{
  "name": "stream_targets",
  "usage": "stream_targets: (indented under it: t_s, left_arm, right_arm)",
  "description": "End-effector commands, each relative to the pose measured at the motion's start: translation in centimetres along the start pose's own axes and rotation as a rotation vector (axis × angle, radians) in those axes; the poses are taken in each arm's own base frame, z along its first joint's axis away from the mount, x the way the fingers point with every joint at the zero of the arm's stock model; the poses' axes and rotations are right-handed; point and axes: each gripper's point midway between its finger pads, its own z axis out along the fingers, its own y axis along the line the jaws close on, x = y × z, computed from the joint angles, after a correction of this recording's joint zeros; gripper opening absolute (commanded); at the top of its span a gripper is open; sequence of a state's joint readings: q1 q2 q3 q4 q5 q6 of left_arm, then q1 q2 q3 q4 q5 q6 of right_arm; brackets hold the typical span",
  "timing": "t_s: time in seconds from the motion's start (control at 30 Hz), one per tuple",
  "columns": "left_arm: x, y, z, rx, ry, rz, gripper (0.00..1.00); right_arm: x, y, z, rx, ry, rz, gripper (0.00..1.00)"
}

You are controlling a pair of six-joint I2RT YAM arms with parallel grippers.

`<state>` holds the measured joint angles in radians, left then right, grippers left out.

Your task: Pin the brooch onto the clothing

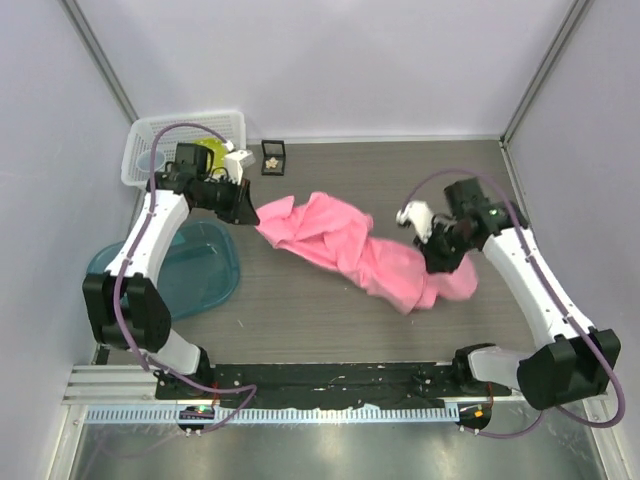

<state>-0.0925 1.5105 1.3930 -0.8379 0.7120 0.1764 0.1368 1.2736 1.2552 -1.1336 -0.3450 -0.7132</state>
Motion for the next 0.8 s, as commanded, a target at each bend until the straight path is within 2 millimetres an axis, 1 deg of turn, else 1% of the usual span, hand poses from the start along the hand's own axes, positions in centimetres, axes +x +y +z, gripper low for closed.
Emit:
stream_targets:
  t_s: [0.0, 0.03, 0.07, 0.1, 0.17, 0.2, 0.23, 0.27, 0.3, 0.33, 0.37, 0.4, 0.43, 0.47, 0.5, 0.53, 0.57, 0.6, 0.63, 0.67, 0.7, 0.73, 0.77]
  left_arm:
    - [2.6, 2.3, 0.4, -0.019, 0.119, 0.041, 0.22]
    - [2.8, 2.6, 0.3, -0.02, 0.118, 0.037, 0.28]
    - [2.7, 2.6, 0.0, -0.016, 0.108, 0.041, 0.41]
    - [2.6, 2.9, -0.5, -0.018, 0.099, 0.053, 0.47]
    - [2.3, 2.8, -0.9, -0.018, 0.082, 0.086, 0.58]
    - [2.0, 2.7, -0.9, -0.012, 0.071, 0.116, 0.62]
    - [1.8, 2.5, -0.9, 0.004, 0.062, 0.127, 0.66]
    - [1.8, 1.9, -0.4, 0.02, 0.069, 0.142, 0.71]
    - [1.7, 2.0, 0.1, 0.006, 0.082, 0.157, 0.72]
    - [1.4, 1.7, 0.5, 0.004, 0.092, 0.18, 0.72]
    - [1.4, 0.6, 1.6, 0.021, 0.114, 0.21, 0.72]
    - [1.2, 1.2, 2.7, -0.008, 0.121, 0.227, 0.72]
    - [0.9, 1.0, 3.4, -0.014, 0.121, 0.219, 0.72]
    - [0.6, 0.2, 4.6, -0.004, 0.126, 0.239, 0.72]
    - [0.3, 0.6, 6.1, -0.003, 0.131, 0.235, 0.72]
    - [0.3, 0.6, 7.2, 0.001, 0.146, 0.223, 0.71]
    - [0.1, -0.2, 8.2, 0.019, 0.157, 0.204, 0.7]
    - [-0.9, -0.5, 8.9, 0.025, 0.145, 0.204, 0.7]
    - [-0.3, -0.1, 10.7, 0.033, 0.181, 0.177, 0.7]
    - [-0.3, -0.9, 11.7, 0.046, 0.196, 0.169, 0.7]
    - [-0.8, -1.1, 12.6, 0.048, 0.198, 0.172, 0.7]
    - [0.0, -0.9, 13.9, 0.053, 0.231, 0.155, 0.7]
    - [0.3, -1.0, 15.0, 0.039, 0.252, 0.16, 0.7]
  right_arm:
    - [8.9, 4.3, 1.9, -0.127, 0.338, -0.202, 0.16]
    - [9.2, 4.3, 1.9, -0.124, 0.352, -0.203, 0.25]
    - [9.4, 4.2, 1.9, -0.115, 0.363, -0.191, 0.34]
    - [8.7, 3.7, 2.0, -0.101, 0.354, -0.18, 0.46]
    - [7.2, 3.4, 2.2, -0.084, 0.313, -0.132, 0.54]
    - [5.3, 2.6, 2.1, -0.06, 0.256, -0.123, 0.55]
    - [4.4, 2.5, 2.6, -0.066, 0.243, -0.07, 0.56]
    - [3.4, 2.3, 2.9, -0.07, 0.218, -0.044, 0.57]
    - [1.3, 2.1, 2.8, -0.079, 0.155, -0.021, 0.58]
    - [0.8, 1.9, 3.8, -0.104, 0.164, 0.016, 0.58]
    - [0.0, 2.0, 4.2, -0.113, 0.151, 0.091, 0.59]
    - [-1.7, 1.7, 4.6, -0.122, 0.108, 0.121, 0.59]
    - [-2.5, 1.6, 5.1, -0.136, 0.096, 0.158, 0.59]
    - [-2.8, 1.7, 6.3, -0.163, 0.116, 0.25, 0.59]
    - [-4.4, 1.9, 6.6, -0.199, 0.071, 0.28, 0.59]
    - [-5.0, 2.0, 7.0, -0.217, 0.067, 0.323, 0.59]
    - [-5.2, 2.0, 8.1, -0.242, 0.079, 0.37, 0.59]
    - [-6.0, 2.0, 8.6, -0.25, 0.064, 0.431, 0.59]
    - [-6.3, 2.3, 9.0, -0.28, 0.06, 0.46, 0.59]
    - [-6.5, 2.4, 9.4, -0.293, 0.059, 0.483, 0.59]
    - [-6.3, 2.7, 10.3, -0.31, 0.076, 0.528, 0.59]
    - [-6.3, 3.0, 10.6, -0.335, 0.076, 0.547, 0.59]
    - [-6.2, 3.1, 10.9, -0.341, 0.084, 0.567, 0.59]
